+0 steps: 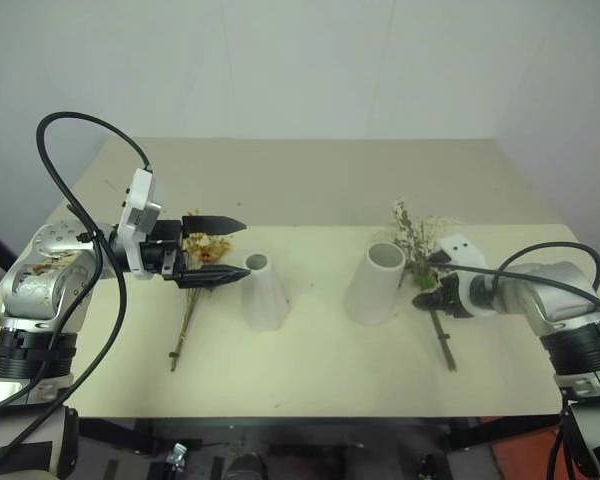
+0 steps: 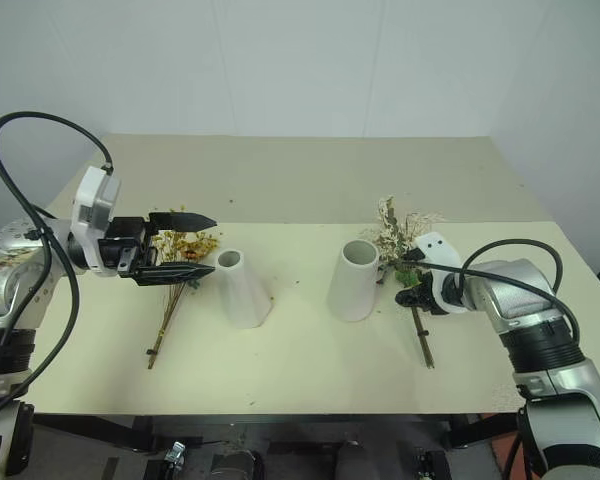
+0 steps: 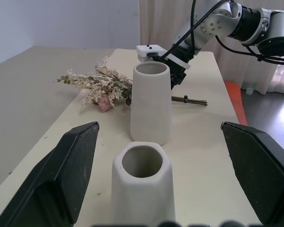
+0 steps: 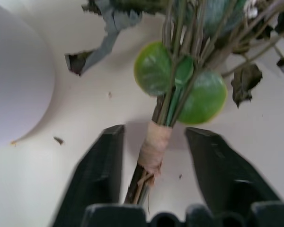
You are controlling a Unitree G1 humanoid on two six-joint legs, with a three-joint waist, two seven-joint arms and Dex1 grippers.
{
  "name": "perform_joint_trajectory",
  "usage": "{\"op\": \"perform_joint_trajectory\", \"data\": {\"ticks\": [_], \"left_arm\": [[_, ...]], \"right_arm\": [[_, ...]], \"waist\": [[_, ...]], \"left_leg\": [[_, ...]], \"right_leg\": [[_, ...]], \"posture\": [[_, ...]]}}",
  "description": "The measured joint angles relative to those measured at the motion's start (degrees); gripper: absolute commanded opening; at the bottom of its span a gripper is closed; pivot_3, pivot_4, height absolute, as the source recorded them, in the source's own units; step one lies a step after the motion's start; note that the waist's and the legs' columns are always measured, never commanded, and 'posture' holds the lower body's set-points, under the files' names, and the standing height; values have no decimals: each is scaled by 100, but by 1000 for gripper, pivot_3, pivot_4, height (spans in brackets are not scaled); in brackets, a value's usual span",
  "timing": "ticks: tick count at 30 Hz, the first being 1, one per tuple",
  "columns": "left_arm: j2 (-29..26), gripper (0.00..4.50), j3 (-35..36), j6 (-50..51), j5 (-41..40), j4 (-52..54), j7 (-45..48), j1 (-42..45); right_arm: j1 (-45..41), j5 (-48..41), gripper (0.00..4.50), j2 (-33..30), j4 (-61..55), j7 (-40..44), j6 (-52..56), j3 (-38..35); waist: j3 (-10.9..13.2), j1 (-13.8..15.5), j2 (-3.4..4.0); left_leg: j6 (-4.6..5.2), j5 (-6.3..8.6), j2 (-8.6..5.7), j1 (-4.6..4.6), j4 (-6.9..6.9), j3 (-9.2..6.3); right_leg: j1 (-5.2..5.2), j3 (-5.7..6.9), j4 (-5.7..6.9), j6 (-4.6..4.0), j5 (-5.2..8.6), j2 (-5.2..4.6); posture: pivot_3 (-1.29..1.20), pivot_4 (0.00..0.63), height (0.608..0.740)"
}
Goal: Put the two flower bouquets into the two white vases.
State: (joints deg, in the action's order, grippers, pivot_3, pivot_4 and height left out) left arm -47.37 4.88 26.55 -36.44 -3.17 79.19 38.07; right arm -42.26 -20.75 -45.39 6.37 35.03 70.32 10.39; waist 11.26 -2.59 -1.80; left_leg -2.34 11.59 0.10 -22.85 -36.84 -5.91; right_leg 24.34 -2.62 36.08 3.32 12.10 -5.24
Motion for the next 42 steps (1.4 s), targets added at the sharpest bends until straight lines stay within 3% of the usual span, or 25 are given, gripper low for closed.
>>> {"op": "perform_joint_trajectory", "data": {"ticks": [4, 10, 14, 20, 23, 27, 34, 42], "left_arm": [[7, 4500, 0, 0, 36, -2, 19, 0], [49, 4500, 2, -9, 45, 0, 19, -1], [103, 4500, 3, -16, 48, -14, 27, 8], [381, 4500, 18, 163, 20, -266, -195, 414], [388, 4500, 29, 217, 19, -310, -182, 471], [416, 4500, 27, 230, 25, -412, -125, 476], [415, 4500, 27, 239, 29, -410, -77, 488], [401, 4500, 32, 246, 28, -393, -76, 484]], "right_arm": [[-170, 128, 249, 33, 167, 25, -69, 8], [-472, 255, 243, 195, 690, -223, -111, -304], [-848, 346, 243, 467, 1190, -855, -478, -1270], [-805, 262, 243, 1404, 998, -1775, -2283, -2738], [-506, 122, 243, 1751, 480, -1735, -3265, -2965], [-509, -740, 243, 2293, -21, -1484, -3790, -3535], [-574, -1983, 243, 2544, -1274, -847, -4003, -3551], [75, -2294, 243, 2481, -1669, -542, -3983, -3198]], "waist": [[0, -3, 0], [0, -2, 0], [0, -2, 1], [0, -13, 1], [1, -27, 2], [2, -46, 4], [3, -89, 5], [3, -88, 5]], "left_leg": [[0, 0, 0, 1, 0, 0], [0, 0, -1, -1, 0, 0], [0, 0, -1, -1, 1, 0], [1, 0, -1, -1, 2, -2], [1, 0, -2, -1, 5, -3], [1, -1, -1, 3, 4, -4], [1, -1, -1, 5, 4, -5], [1, -1, -1, 9, 4, -5]], "right_leg": [[0, 0, 1, 0, 0, 1], [1, 0, 1, -4, -3, 0], [2, 0, 1, -37, -24, 0], [1, 0, 1, -35, -26, 2], [3, 0, 3, -40, -30, -1], [2, 0, 10, -42, -34, 2], [1, 0, 10, -42, -33, 2], [-2, 0, 11, -42, -33, 2]], "posture": [[0, 150, 740], [0, 150, 740], [0, 150, 740], [0, 150, 740], [0, 150, 740], [0, 150, 740], [0, 150, 740], [0, 150, 740]]}}
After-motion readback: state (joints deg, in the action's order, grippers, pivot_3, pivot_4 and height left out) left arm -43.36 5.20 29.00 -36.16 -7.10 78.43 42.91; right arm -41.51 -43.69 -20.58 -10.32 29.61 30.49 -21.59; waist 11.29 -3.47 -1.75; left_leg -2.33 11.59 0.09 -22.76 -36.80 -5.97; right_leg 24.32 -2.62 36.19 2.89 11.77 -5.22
